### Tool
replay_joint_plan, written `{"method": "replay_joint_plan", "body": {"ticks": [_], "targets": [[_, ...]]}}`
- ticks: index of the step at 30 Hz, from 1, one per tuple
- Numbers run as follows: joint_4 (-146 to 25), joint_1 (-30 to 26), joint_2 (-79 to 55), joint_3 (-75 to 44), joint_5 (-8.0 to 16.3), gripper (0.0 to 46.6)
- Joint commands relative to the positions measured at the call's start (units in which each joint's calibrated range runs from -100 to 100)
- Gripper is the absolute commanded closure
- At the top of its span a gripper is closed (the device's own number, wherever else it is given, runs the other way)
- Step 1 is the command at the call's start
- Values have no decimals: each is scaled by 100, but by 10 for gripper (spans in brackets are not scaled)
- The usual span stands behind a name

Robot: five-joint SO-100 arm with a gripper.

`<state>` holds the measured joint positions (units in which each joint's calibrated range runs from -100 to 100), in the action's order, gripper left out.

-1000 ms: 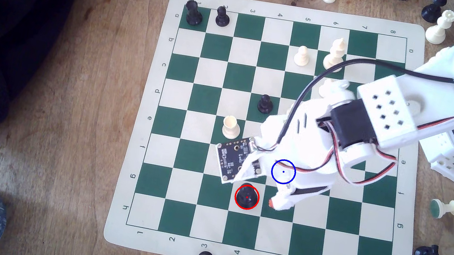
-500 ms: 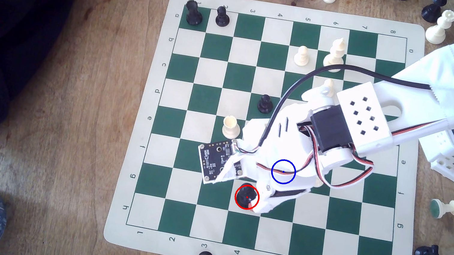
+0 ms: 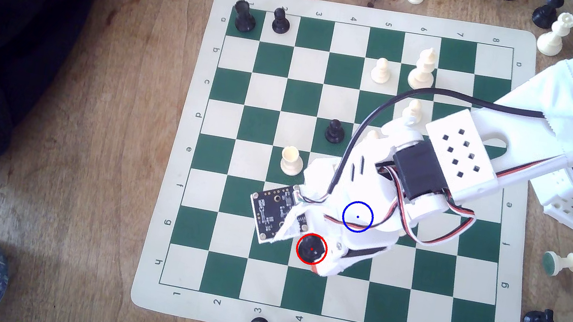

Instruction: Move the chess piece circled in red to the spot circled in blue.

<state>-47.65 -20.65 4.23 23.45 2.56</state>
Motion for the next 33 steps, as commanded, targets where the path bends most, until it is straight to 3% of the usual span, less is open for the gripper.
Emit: {"method": "replay_joint_plan", "body": {"ticks": [1,20,23,26,33], "targets": [[88,-20,44,-496,10,315],[195,-27,-50,-568,5,372],[195,-35,-50,-577,15,416],[195,-43,1,-595,24,430],[-673,27,231,-1493,49,434]]}}
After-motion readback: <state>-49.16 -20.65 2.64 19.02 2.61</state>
